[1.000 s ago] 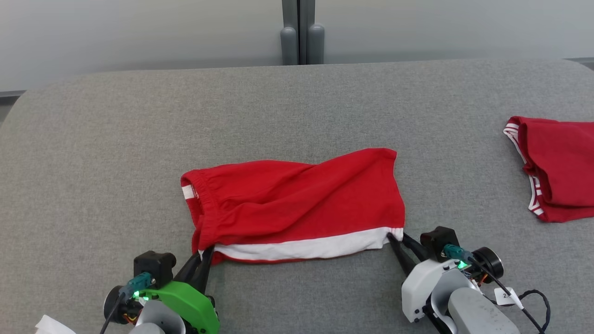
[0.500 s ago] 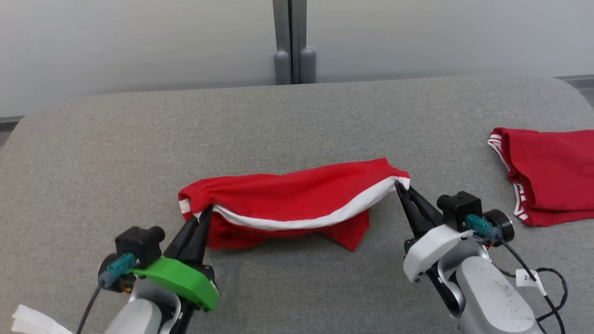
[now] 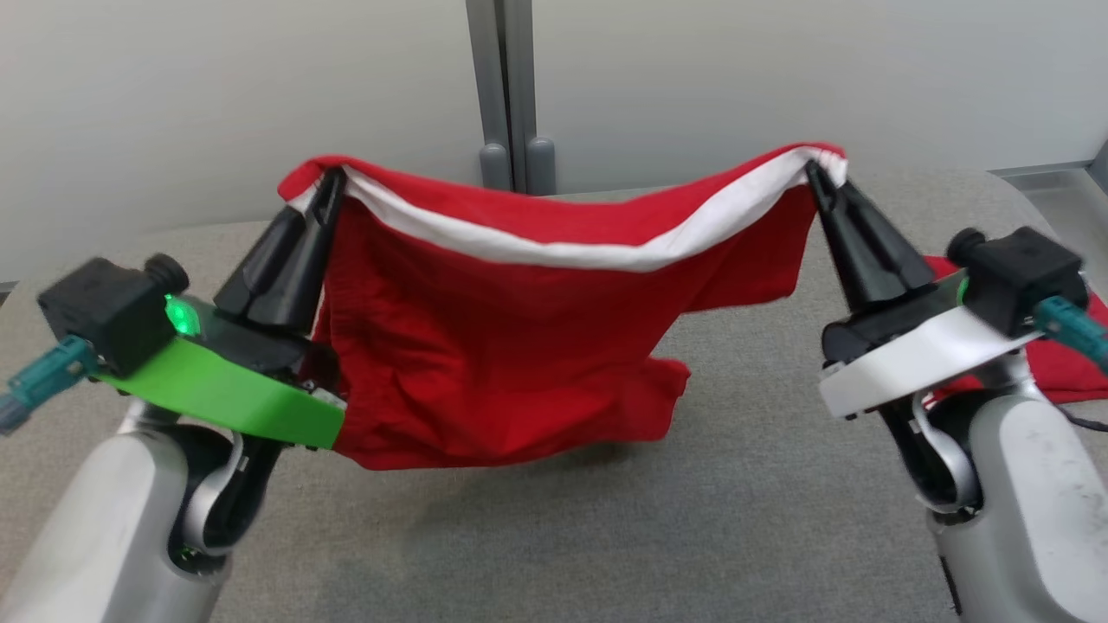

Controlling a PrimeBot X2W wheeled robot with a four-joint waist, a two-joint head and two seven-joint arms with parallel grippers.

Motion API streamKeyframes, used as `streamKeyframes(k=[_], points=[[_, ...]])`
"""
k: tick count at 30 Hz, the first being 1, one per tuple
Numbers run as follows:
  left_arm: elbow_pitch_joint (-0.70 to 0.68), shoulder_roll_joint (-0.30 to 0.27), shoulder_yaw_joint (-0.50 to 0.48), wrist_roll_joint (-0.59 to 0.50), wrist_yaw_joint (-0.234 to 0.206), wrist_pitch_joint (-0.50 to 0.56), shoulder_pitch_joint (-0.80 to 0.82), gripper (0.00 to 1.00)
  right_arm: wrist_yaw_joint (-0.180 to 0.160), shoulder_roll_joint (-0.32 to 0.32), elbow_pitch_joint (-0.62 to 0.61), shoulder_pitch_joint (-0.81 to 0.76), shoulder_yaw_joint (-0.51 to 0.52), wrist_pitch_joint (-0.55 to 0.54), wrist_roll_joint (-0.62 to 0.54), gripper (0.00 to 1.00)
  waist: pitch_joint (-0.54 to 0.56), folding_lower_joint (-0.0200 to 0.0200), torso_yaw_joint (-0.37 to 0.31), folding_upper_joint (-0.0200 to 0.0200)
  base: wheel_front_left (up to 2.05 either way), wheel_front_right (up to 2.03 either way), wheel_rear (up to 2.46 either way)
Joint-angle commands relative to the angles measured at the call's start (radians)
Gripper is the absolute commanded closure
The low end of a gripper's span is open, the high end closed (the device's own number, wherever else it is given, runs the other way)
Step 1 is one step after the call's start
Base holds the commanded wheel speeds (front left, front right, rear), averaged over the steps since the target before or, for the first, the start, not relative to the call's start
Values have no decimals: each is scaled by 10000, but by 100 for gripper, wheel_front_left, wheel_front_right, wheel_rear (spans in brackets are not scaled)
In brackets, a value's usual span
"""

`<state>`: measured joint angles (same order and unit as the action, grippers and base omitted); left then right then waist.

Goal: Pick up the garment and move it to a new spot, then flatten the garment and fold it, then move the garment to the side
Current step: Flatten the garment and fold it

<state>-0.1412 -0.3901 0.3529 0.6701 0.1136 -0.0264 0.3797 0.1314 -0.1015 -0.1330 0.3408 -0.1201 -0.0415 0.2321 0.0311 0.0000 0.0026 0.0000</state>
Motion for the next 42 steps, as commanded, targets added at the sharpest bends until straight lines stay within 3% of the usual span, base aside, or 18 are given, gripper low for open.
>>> streamKeyframes(k=[1,8,14,18,24,32,35,42], points=[[-303,-204,-110,51,-38,220,312,100,-17,-68,-542,88,178,-233,147,100,21,0,-103,0,0,0,0],[-1384,-674,-306,477,-102,1425,1238,100,-17,-125,-2569,307,949,-1288,393,100,-155,0,-338,0,0,0,0],[-1021,-807,-123,591,-66,2048,1938,100,-17,19,-2366,618,1013,-1756,581,100,-868,0,-536,0,0,0,0],[-68,-785,76,596,21,2187,2728,100,-17,68,-1168,1511,856,-1483,599,100,-1699,0,-677,0,0,0,0],[1811,-799,531,171,149,2043,5062,100,-16,120,1242,4368,407,-584,35,100,-3131,0,-852,0,0,0,0],[4308,-404,1313,-361,183,114,8532,100,-16,444,3979,8231,686,1231,-826,100,-4533,0,-927,0,0,0,0],[5025,-273,1673,-107,179,-453,8874,100,-16,481,4562,8508,605,1690,-966,100,-4817,0,-923,0,0,0,0],[5932,-318,3024,681,179,-1433,7747,100,-17,484,5807,7218,205,2289,-465,100,-5154,0,-847,0,0,0,0]])
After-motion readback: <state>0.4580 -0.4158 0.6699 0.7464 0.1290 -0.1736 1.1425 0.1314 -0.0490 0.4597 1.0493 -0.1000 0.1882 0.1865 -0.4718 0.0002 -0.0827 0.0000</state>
